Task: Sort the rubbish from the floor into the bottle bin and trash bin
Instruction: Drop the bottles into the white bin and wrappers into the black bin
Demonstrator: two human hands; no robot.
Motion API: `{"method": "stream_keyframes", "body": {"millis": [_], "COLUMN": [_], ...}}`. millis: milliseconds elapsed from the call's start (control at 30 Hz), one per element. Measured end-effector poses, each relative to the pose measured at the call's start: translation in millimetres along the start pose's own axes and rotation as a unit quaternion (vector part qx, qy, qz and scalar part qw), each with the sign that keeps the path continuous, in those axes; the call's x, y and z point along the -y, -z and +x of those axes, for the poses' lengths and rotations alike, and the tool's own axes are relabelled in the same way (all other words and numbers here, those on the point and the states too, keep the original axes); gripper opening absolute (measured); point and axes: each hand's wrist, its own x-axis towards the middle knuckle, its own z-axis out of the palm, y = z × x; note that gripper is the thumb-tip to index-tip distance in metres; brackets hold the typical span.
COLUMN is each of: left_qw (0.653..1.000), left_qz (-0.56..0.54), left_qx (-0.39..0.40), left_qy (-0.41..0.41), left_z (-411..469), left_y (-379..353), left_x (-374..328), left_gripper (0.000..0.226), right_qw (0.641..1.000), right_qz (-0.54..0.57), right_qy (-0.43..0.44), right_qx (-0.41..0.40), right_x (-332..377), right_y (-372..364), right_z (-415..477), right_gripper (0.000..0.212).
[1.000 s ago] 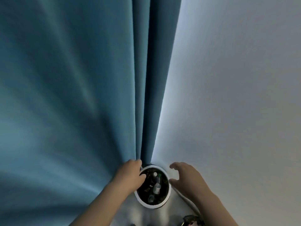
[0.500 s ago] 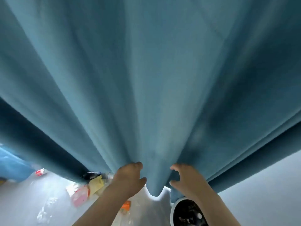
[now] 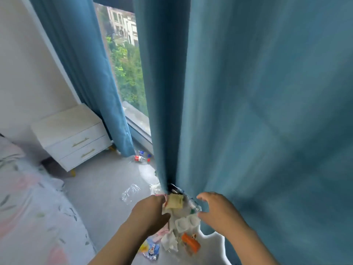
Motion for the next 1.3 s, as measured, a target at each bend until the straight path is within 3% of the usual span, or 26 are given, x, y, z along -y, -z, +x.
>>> {"method": "stream_keyframes", "body": {"millis": [233,433,733,1000,1300], "left_qw": [0.993,0.981,0.960,0.954,0.966], "left_qz": [-0.068,-0.097,-0.140,-0.164,-0.148], "left_qx": [-0.021,-0.048,-0.074,-0.084,-0.065], "left_qy": [0.097,0.161,0.231,0.239,0.201], "left_z": [-14.8,-14.0,-0.2,31.3,88.0], "left_y": [13.8,29.2,44.3,68.3,130.3], "left_x": [76.2,98.6,122.1,177.7,312.8], "left_gripper": [0.045,0.047,0.047,0.046,0.047], "right_qw": [0.996,0.987,0.974,0.969,0.978], "right_qz": [-0.023,-0.041,-0.048,-0.065,-0.069], "right_qy": [0.076,0.146,0.206,0.219,0.178], "right_qx": [0.041,0.052,0.078,0.095,0.088], "right_x": [74.9,109.8,142.0,186.0,297.5], "right_y": [-11.8,-4.4,3.5,-6.6,-40.2], "right_z": [43.5,80.8,131.9,184.8,270.3], "right_gripper": [0.030,0.043,0.045,0.045,0.046]}}
